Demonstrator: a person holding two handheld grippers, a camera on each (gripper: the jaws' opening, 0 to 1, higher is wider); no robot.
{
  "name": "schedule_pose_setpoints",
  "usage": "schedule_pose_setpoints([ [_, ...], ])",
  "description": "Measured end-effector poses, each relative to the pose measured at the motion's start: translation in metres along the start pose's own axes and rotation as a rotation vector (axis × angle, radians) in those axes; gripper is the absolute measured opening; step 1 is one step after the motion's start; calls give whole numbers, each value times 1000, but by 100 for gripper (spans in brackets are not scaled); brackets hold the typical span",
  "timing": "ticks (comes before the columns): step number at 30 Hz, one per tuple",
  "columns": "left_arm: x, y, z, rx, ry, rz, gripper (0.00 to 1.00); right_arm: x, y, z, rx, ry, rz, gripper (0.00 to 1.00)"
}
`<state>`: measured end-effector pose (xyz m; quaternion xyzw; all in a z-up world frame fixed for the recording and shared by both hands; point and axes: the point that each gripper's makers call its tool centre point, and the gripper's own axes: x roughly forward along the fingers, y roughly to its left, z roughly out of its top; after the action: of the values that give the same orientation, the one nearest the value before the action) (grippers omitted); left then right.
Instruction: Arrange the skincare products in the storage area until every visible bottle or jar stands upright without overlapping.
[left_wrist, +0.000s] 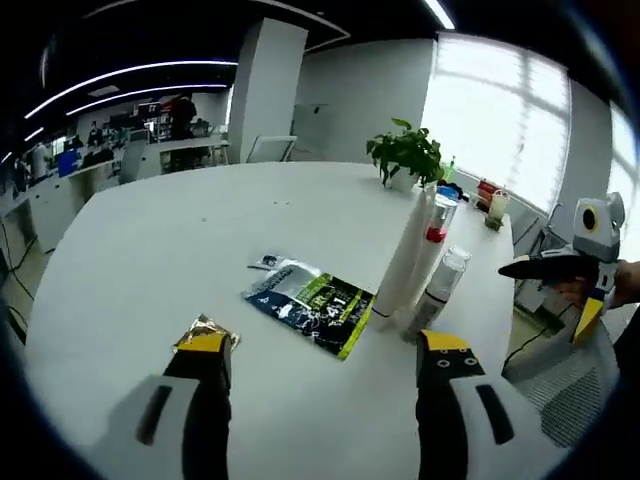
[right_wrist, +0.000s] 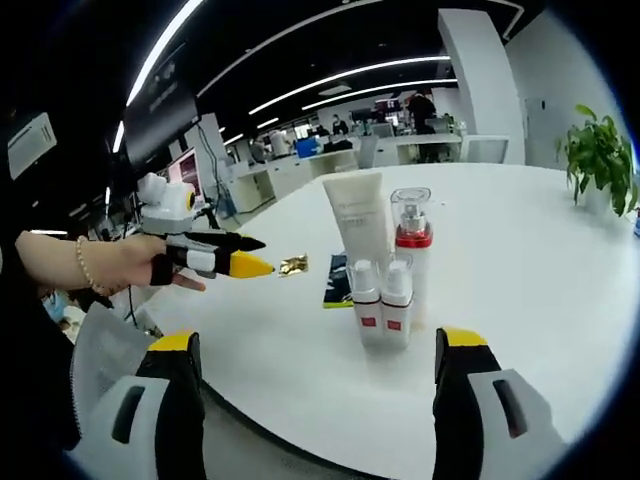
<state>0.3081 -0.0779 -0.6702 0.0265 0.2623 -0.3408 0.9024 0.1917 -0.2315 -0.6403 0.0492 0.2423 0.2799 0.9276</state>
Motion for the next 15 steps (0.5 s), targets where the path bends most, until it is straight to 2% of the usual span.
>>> schedule_pose_setpoints([
  [3,11,-2,5,16,4,-22,61,-1,-5,1,15,-7,-25,97],
  [6,24,2,7,46,11,-33,61,-2,-6,0,26,-7,-32,97],
  [15,74,16,-1,162,112,-91,56,-1,-14,-4,43,9,-68,98],
])
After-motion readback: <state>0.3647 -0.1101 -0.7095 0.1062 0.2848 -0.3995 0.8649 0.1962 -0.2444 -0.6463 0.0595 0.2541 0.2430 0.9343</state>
